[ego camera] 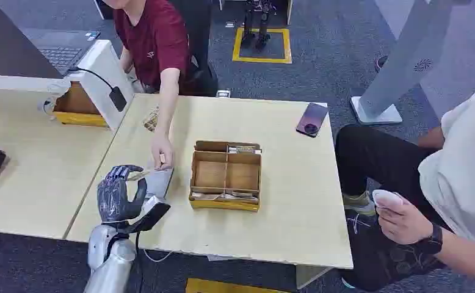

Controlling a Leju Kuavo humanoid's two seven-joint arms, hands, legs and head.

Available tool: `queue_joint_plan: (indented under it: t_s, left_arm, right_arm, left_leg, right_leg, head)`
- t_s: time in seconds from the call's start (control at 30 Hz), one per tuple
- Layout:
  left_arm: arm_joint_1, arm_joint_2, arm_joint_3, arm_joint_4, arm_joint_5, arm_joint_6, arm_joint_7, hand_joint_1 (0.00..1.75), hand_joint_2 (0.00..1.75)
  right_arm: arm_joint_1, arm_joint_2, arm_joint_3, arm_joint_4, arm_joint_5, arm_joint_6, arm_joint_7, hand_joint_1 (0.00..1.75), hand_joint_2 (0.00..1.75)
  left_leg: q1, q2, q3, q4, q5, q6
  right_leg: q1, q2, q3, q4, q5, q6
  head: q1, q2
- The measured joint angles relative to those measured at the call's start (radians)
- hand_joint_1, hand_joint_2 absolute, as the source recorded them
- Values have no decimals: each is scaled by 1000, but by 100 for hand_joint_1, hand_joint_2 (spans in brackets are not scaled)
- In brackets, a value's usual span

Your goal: Pass the card to the sensor for recognition and then transmit it.

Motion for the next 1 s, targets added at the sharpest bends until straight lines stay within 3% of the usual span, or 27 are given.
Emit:
queue_joint_plan:
  t_s: [0.27, 0.37, 0.5, 0.6, 0.7, 0.9, 1.0]
  left_arm:
    - [0, 5, -4, 0, 26, 0, -7, 175, 175]
    - [0, 11, -20, 2, 100, 0, -9, 175, 175]
    - [0, 39, -94, 12, 268, -14, 50, 175, 175]
    - [0, 62, -160, 12, 453, -148, 114, 175, 175]
    - [0, 72, -213, 12, 556, -256, 160, 175, 175]
    - [-6, 82, -260, 8, 756, -399, 243, 175, 175]
    - [-16, 82, -269, 9, 781, -403, 280, 175, 175]
  right_arm:
    - [0, 0, 0, 0, 2, 0, 3, 0, 175]
    - [0, 0, 0, 0, 2, 0, 3, 0, 175]
    - [0, 0, 0, 0, 3, 0, 3, 0, 175]
    - [0, 0, -1, 0, 0, -2, 3, 0, 175]
    - [0, 0, -3, 0, -2, -2, 3, 0, 175]
    - [1, 0, -10, 0, -2, -6, 7, 0, 175]
    - [1, 0, -12, 0, -2, -6, 9, 0, 175]
  left_leg:
    - [0, 0, 0, 0, 0, 0]
    - [0, 0, 0, 0, 0, 0]
    - [0, 0, 0, 0, 0, 0]
    - [0, 0, 0, 0, 0, 0]
    - [0, 0, 0, 0, 0, 0]
    - [0, 0, 0, 0, 0, 0]
    - [0, 0, 0, 0, 0, 0]
  right_leg:
    - [0, 0, 0, 0, 0, 0]
    - [0, 0, 0, 0, 0, 0]
    - [0, 0, 0, 0, 0, 0]
    - [0, 0, 0, 0, 0, 0]
    - [0, 0, 0, 0, 0, 0]
    - [0, 0, 0, 0, 0, 0]
    - [0, 0, 0, 0, 0, 0]
  head:
    - [0, 0]
    - [0, 0]
    - [0, 0]
    - [0, 0]
    - [0, 0]
    - [0, 0]
    - [0, 0]
